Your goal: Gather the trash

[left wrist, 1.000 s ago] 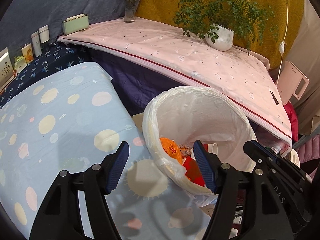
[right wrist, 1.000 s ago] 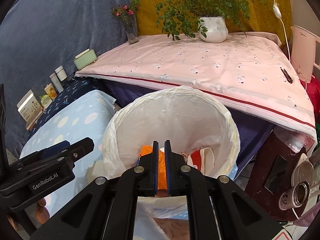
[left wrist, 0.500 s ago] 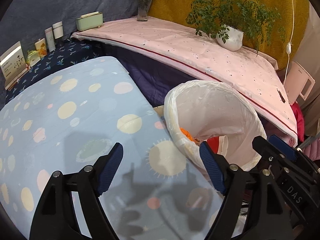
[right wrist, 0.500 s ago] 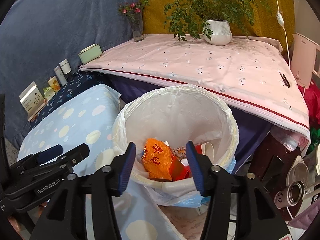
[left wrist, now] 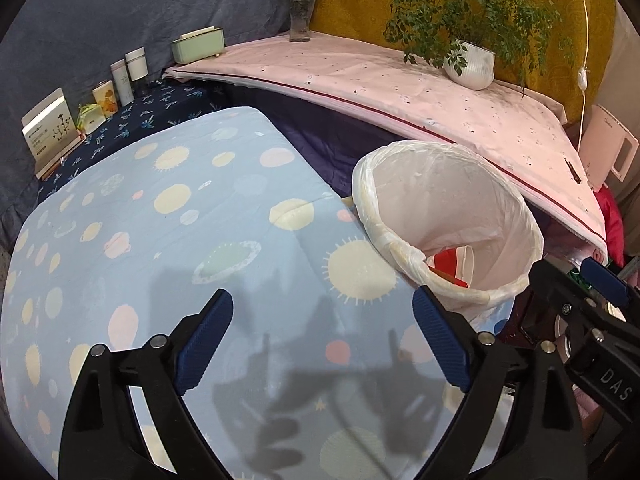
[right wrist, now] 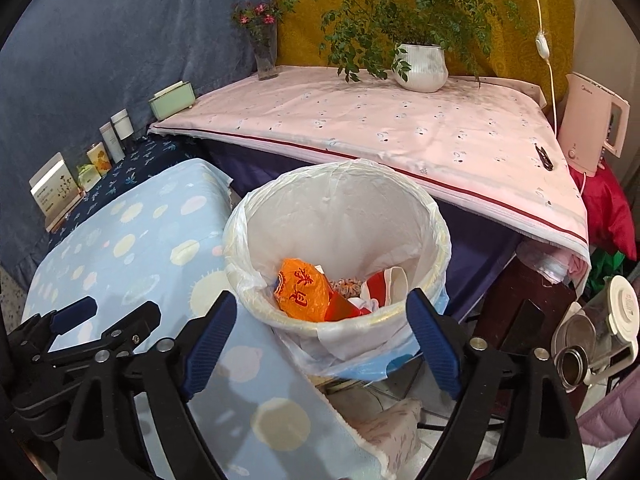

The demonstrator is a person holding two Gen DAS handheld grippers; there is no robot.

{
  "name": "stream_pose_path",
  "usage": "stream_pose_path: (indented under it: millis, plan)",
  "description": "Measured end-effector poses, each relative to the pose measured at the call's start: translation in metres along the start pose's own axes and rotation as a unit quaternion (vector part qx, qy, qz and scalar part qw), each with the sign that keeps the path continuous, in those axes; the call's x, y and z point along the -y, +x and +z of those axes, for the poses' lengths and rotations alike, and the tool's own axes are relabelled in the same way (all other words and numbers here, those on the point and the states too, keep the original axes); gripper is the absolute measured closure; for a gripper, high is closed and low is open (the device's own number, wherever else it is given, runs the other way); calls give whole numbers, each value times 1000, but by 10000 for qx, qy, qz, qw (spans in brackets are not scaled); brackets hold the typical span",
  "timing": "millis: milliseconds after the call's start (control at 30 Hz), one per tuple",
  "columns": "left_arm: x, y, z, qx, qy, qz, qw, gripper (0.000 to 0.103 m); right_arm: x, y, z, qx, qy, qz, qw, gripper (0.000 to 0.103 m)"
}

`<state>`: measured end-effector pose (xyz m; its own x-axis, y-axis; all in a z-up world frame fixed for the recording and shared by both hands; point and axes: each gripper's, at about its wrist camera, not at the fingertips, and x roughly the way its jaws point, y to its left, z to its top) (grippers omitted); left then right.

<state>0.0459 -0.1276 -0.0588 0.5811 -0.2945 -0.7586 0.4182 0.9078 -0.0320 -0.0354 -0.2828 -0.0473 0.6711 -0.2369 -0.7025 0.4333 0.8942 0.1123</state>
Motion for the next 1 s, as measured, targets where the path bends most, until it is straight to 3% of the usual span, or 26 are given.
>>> stream_pose_path:
  millis: [233, 300, 333, 1000]
  plan:
    - [-6, -10, -8, -48, -164, 21, 9999, 12, -1, -13, -8, 34, 15, -41, 10000, 18]
    - [-8, -13, -9, -23, -204, 33, 9998, 12, -1, -17, -10, 60, 12, -46, 10000, 14]
    - [-8, -14, -10, -9, -218, 42, 9998, 12, 0, -19, -11, 70, 6, -27, 10000, 6]
    - [-7, -39, -12, 183, -427, 112, 9989, 7, -5, -46, -15, 272, -213, -114, 9993, 7]
